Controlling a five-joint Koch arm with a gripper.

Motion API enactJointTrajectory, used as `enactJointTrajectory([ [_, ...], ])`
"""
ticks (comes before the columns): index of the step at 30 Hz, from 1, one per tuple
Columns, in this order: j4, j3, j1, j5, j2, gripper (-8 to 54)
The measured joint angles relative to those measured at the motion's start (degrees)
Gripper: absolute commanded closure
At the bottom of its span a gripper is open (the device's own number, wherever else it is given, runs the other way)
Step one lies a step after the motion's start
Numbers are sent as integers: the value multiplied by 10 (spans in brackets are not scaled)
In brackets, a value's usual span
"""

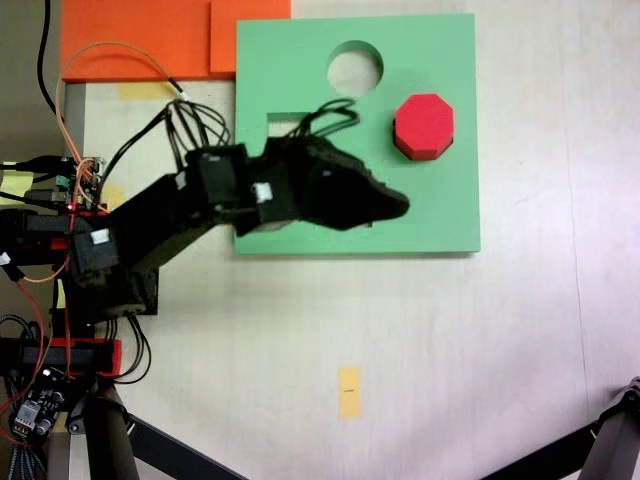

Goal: Put the octagonal pillar block into the corresponding hole

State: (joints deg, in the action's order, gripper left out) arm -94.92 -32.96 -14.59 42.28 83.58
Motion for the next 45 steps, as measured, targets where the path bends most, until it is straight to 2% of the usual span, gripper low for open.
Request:
enactJointTrajectory([
  [4, 12, -118, 46, -190, 92, 28],
  [7, 82, -313, 83, -274, 207, 28],
  [10, 298, -673, 124, -330, 342, 29],
  [12, 437, -821, 144, -352, 403, 29],
  [14, 509, -896, 150, -359, 443, 29],
  [18, 701, -1166, 161, -365, 452, 25],
  [20, 844, -1283, 163, -375, 452, 30],
  [22, 1028, -1403, 158, -378, 452, 62],
  [23, 1094, -1406, 157, -378, 452, 62],
  [26, 1126, -1425, 159, -378, 452, 60],
  [33, 969, -1425, 175, -381, 452, 69],
  [36, 969, -1426, 175, -381, 452, 124],
  [45, 969, -1426, 175, -380, 452, 117],
])
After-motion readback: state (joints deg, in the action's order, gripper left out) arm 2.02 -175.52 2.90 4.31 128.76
